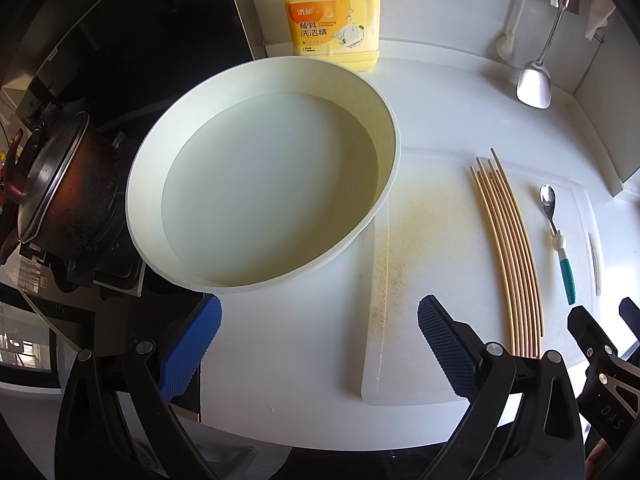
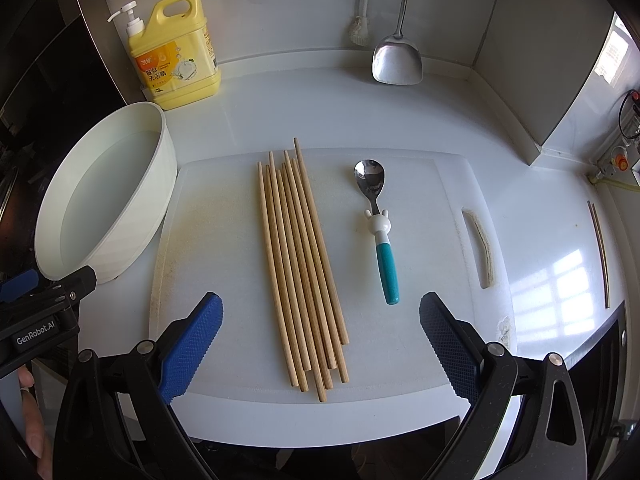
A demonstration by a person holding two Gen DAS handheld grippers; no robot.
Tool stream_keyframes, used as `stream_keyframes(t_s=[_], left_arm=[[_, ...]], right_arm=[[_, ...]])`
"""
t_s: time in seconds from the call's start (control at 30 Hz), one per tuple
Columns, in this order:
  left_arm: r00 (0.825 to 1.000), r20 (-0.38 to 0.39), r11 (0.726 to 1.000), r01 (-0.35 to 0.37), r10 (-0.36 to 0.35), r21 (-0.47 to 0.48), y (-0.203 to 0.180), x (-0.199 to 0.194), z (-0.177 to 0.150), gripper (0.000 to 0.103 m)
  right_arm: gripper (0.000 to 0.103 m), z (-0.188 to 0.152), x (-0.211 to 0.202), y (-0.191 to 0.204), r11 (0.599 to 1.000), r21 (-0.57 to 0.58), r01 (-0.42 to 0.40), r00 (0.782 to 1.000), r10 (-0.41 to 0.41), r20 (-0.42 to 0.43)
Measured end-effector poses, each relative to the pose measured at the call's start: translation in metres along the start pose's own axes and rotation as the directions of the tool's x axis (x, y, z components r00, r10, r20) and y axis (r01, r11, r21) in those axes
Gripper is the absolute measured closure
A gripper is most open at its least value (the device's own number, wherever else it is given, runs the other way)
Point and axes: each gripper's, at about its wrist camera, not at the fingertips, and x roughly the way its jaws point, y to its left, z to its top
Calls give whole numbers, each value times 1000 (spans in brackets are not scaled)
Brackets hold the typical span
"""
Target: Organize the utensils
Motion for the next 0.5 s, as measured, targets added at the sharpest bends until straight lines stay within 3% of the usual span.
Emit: stream_keyframes(t_s=[0.5], left_arm=[[1000, 2, 1000, 0, 0, 0, 1, -1, 0, 6]], right_arm=[[9, 2, -1, 0, 1000, 0, -1, 1000, 1, 0]])
